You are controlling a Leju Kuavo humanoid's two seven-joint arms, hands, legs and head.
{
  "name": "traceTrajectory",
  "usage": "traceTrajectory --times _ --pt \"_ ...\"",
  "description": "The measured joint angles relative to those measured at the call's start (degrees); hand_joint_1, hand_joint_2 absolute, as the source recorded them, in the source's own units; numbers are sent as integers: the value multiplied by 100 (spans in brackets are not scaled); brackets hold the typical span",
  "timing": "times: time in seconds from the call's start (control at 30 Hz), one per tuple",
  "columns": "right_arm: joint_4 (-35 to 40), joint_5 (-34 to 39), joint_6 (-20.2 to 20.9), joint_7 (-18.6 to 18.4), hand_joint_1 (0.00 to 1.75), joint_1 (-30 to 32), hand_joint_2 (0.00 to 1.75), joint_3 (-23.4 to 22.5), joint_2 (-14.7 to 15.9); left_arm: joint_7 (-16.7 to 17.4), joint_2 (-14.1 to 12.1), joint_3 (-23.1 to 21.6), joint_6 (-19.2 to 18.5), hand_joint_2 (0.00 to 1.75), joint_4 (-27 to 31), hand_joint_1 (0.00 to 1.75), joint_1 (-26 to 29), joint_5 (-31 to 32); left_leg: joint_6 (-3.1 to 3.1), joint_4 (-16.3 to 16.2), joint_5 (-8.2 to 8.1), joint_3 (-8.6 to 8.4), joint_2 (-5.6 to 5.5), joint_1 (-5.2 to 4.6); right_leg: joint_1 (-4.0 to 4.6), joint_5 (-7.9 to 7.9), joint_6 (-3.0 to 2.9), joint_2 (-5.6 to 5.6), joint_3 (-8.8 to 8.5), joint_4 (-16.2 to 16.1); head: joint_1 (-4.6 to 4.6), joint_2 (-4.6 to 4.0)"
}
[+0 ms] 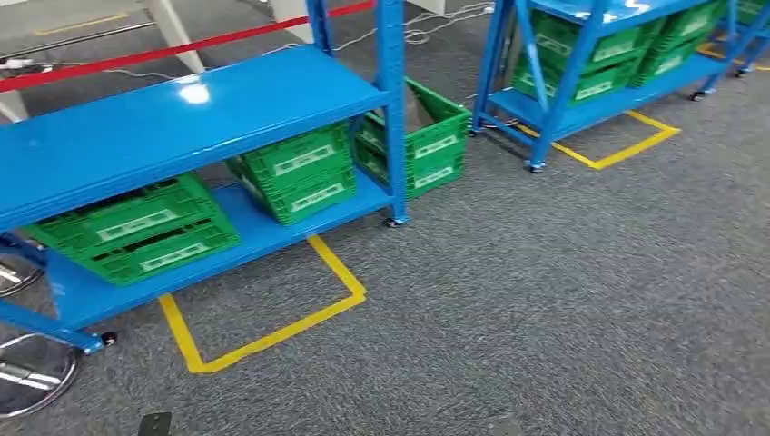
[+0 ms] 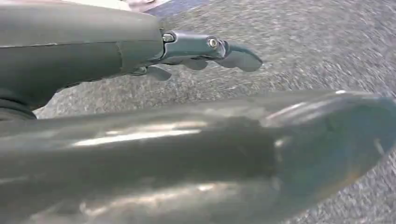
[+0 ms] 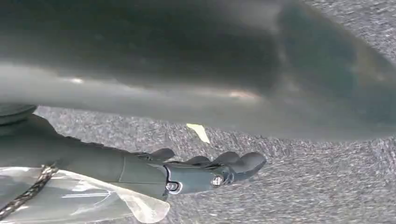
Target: Take the parts from the cabinet and place them on the table.
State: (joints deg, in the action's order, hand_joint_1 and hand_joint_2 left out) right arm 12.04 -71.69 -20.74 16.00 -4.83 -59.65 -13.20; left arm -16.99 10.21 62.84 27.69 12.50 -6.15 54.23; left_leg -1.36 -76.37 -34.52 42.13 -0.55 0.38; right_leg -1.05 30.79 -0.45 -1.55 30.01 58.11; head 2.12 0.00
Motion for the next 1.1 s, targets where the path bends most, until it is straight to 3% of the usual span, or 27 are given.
traceTrajectory --times 0.03,0.07,0.1,0.13,0.17,0.2,0.3,0.33,0.4,0.43,0.5,0.53,0.57,0.63,0.67,0.7,0.73,0.83,0.87,0.9,1.0,1.03,1.07,1.1 --pt "0 0 7 -13 0 -5 0 0 13 -59 0 11 -7 0 0 0 12 -24 -2 -16 73 9 5 4 1 14 2 -62 -14 0 0 0" --pt "0 0 18 -24 0 -10 0 0 24 -107 0 26 -9 0 0 0 20 -35 11 210 272 -106 14 4 2 30 11 -127 -34 0 4 0" --pt "0 0 31 -24 0 -15 0 0 28 -138 -2 46 -9 0 0 0 16 -41 38 663 544 -324 48 0 5 54 16 -191 -68 0 4 0" --pt "0 -2 46 -22 0 -20 0 0 28 -153 -2 59 -7 0 0 0 7 -50 80 1213 809 -599 141 -10 9 83 37 -255 -111 0 0 0" --pt "0 -7 63 -20 0 -20 0 0 28 -159 -2 66 -2 0 0 0 -4 -61 132 1586 847 -790 431 -66 13 111 65 -305 -114 -6 0 0" --pt "0 -15 70 -17 0 -24 0 0 28 -159 2 70 4 0 0 0 -34 -68 158 1679 773 -833 522 -132 59 148 118 -365 -112 5 9 0" --pt "0 -35 76 -17 0 -45 0 0 31 -159 20 85 22 0 0 0 -37 -68 223 1705 747 -803 343 -136 62 164 176 -561 -210 -57 -18 0" --pt "0 -42 76 -17 0 -64 0 4 31 -159 26 96 28 0 0 0 -32 -70 267 1791 783 -863 260 -91 75 195 222 -604 -247 -66 -15 0" --pt "0 -50 76 -20 0 -80 0 24 31 -159 42 105 42 0 0 0 -40 -70 322 1839 811 -889 162 -51 41 455 250 -60 -56 312 -70 0" --pt "0 -52 79 -26 0 -75 0 28 37 -159 42 107 42 0 0 0 -62 -70 345 1836 809 -876 94 -46 33 651 263 59 163 744 -81 0" --pt "0 -70 81 -37 0 -44 0 35 68 -162 68 109 48 0 0 0 -62 -65 358 1834 801 -879 -70 -49 33 915 284 138 670 1628 -81 0" --pt "0 -72 83 -39 0 -29 0 37 79 -159 77 109 48 0 0 0 -48 -63 358 1833 800 -887 -142 -49 35 843 290 142 780 1716 -83 0" --pt "0 -70 87 -42 0 -23 0 39 90 -142 79 111 50 0 0 0 -36 -63 355 1831 793 -901 -223 -46 31 621 291 144 766 1541 -79 0" --pt "0 -20 150 -76 0 -23 0 37 122 -92 83 118 65 0 0 0 -31 -48 325 1815 763 -935 -311 -29 17 16 294 165 456 672 -83 0" --pt "0 20 201 -164 0 -39 0 37 138 -35 85 120 77 0 0 0 -25 -17 291 1790 736 -941 -352 -21 1 -190 297 204 289 197 -92 0" --pt "-2 35 221 -234 0 -57 0 37 142 -15 81 120 68 0 0 0 -17 -20 243 1743 707 -920 -382 -67 19 -87 298 273 234 95 -107 0" --pt "-2 59 221 -264 0 -78 0 37 142 -15 83 122 52 0 0 0 -11 -22 218 1737 708 -889 -399 -59 13 -76 212 295 182 82 -101 0" --pt "-2 81 223 -310 0 -68 0 26 146 20 81 125 59 0 0 0 11 -17 164 1736 716 -887 -408 -35 31 -108 115 283 190 64 -96 0" --pt "-2 79 238 -310 0 -69 0 22 146 31 76 127 59 0 0 0 11 -11 136 1671 651 -876 -293 -33 6 -120 80 252 167 47 -94 0" --pt "-2 76 243 -310 0 -70 0 22 146 31 79 125 61 0 0 0 -1 -9 93 1421 491 -766 -116 -47 6 -106 42 237 154 47 -50 0" --pt "-2 79 251 -313 0 -55 0 22 149 37 96 125 59 0 0 0 -19 0 41 97 -78 -134 1 -18 18 -73 0 141 135 48 -53 0" --pt "-2 79 251 -313 0 -51 0 22 151 37 98 125 59 0 0 0 -13 2 39 -99 -85 -27 3 -14 20 -66 -1 126 126 48 -48 0" --pt "-2 79 251 -313 0 -50 0 22 151 44 98 127 59 0 0 0 -7 -2 51 -20 46 -61 3 -14 22 -57 2 117 108 48 -53 0" --pt "-2 79 251 -313 0 -53 0 22 151 53 98 127 59 0 0 0 -2 0 79 331 303 -217 3 -17 25 -42 5 114 88 48 -48 0"
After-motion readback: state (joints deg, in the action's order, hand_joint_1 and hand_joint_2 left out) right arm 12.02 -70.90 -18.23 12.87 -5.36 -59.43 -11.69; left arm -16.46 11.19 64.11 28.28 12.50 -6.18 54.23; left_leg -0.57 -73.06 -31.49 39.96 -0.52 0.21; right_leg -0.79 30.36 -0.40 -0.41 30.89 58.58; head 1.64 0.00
